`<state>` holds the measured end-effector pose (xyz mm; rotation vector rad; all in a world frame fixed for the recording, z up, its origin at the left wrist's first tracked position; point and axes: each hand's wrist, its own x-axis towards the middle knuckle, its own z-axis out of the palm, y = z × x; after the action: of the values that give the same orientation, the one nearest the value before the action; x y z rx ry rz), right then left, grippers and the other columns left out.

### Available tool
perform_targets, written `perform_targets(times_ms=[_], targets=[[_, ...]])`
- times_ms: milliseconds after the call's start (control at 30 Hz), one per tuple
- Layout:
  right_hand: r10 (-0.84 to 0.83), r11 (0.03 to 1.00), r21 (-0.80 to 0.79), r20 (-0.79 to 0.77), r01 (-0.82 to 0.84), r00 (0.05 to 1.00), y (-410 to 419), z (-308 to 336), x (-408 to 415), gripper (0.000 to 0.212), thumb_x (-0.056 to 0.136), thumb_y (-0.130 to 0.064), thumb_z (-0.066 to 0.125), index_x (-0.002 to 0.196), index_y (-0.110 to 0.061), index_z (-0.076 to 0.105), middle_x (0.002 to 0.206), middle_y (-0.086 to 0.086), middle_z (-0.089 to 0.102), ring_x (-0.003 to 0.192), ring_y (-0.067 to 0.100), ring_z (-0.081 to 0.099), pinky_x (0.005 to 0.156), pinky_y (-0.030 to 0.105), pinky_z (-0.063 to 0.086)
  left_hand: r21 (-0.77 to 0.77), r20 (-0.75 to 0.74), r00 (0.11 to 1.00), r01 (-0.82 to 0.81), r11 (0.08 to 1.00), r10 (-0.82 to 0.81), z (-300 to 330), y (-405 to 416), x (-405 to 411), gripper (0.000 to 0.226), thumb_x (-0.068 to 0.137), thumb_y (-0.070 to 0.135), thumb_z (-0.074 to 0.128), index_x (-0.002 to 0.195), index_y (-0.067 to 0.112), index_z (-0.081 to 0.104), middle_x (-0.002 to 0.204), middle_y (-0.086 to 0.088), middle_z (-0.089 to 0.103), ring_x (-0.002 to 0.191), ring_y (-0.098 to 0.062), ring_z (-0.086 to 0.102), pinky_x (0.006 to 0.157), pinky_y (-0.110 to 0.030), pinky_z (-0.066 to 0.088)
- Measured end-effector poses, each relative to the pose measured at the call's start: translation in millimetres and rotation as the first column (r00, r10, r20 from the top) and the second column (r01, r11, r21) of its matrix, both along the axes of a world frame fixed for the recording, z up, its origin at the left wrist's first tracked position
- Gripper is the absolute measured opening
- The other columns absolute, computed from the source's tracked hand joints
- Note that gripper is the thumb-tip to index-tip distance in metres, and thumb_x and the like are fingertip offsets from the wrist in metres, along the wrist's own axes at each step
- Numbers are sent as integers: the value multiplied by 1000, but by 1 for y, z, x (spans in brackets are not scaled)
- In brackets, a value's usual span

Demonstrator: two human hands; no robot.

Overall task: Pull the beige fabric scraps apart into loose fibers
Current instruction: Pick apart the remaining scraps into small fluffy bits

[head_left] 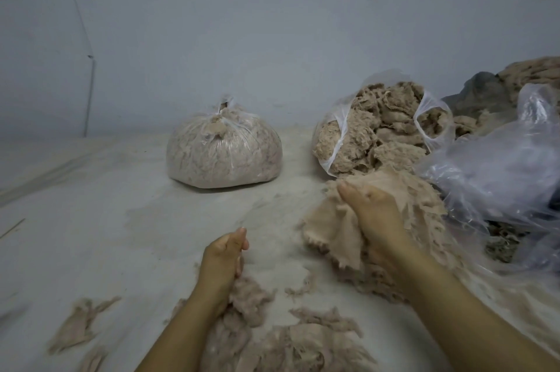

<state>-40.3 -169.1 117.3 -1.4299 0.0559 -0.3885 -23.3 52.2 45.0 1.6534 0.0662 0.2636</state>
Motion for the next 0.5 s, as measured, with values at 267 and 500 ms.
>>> perform_targets(times_ms=[267, 500], targets=[[-441, 709, -589, 60, 388, 896, -66, 40, 40, 21, 87, -38, 64, 94, -19, 60, 92, 0, 58, 85, 21, 56, 68, 30, 43, 5, 10, 991, 131, 991, -131, -1, -13, -5, 45, 91, 51, 42, 77, 12, 58, 47, 4, 39, 45, -10, 34, 54, -30, 30], [165, 812, -553, -88, -186, 982, 22, -30, -16, 13, 87, -37, 64, 97, -30, 61, 86, -10, 63, 73, -2, 58, 69, 22, 50, -484, 73, 918, 375, 791, -390, 10, -22, -11, 16, 80, 21, 54, 83, 6, 59, 60, -4, 46, 47, -11, 42, 43, -21, 39]])
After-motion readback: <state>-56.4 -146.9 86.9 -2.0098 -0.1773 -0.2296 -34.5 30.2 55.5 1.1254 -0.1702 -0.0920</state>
